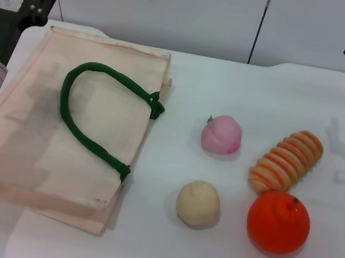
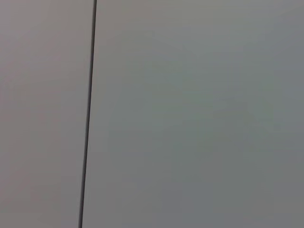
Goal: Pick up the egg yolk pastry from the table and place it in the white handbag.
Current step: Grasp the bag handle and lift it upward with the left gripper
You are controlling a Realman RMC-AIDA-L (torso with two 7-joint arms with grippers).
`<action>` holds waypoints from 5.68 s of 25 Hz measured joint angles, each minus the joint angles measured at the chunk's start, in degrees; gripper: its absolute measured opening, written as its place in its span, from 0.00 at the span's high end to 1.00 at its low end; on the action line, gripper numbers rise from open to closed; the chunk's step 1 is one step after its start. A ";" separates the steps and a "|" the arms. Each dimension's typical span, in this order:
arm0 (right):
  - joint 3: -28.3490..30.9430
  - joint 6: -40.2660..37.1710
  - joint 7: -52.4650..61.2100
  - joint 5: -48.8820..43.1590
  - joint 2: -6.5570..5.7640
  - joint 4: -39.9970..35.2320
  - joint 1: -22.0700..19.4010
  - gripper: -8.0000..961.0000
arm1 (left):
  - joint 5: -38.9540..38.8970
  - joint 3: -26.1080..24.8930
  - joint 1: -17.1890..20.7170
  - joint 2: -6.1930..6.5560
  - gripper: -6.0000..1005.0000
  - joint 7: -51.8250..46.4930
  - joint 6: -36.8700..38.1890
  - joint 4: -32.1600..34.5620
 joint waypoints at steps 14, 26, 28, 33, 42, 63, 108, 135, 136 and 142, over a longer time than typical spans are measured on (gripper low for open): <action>0.06 -0.27 0.00 0.14 -0.03 0.11 0.13 0.21 | 0.14 0.00 -0.18 0.10 0.29 -2.82 -1.26 0.00; 2.55 -10.54 0.00 4.91 -1.67 -0.12 3.18 0.22 | 10.03 0.18 0.81 2.34 0.29 -31.67 -3.57 -2.98; 3.70 -12.57 0.00 4.80 -2.74 -1.61 3.48 0.23 | 11.24 0.18 0.91 2.30 0.29 -35.18 -3.58 -4.99; 4.69 -17.74 0.01 4.82 -7.84 -9.39 2.45 0.25 | 13.55 0.17 0.92 1.44 0.29 -44.05 -3.55 -11.38; 4.59 -29.84 0.00 -0.93 -15.99 -21.56 0.82 0.29 | 18.59 0.17 0.42 0.48 0.29 -55.06 -3.61 -19.59; 43.02 -84.64 -14.77 -7.09 -14.88 -34.24 -2.38 0.29 | 19.54 0.18 -0.02 0.65 0.28 -57.68 -3.78 -20.85; 80.28 -126.35 -53.90 -7.37 -2.66 -31.88 1.24 0.29 | 86.45 0.26 -19.53 0.57 0.28 -115.12 2.70 -55.77; 80.76 -125.45 -53.87 -6.82 -2.49 -31.02 1.97 0.28 | 101.58 0.32 -24.02 5.02 0.29 -122.73 -15.41 -34.16; 80.77 -125.45 -53.87 -6.81 -2.48 -31.02 1.97 0.28 | 102.03 0.31 -24.19 5.03 0.29 -122.93 -16.05 -33.82; 80.82 -125.46 -53.87 -6.78 -2.38 -31.01 2.24 0.28 | 103.37 0.35 -24.89 5.11 0.29 -123.36 -16.82 -33.41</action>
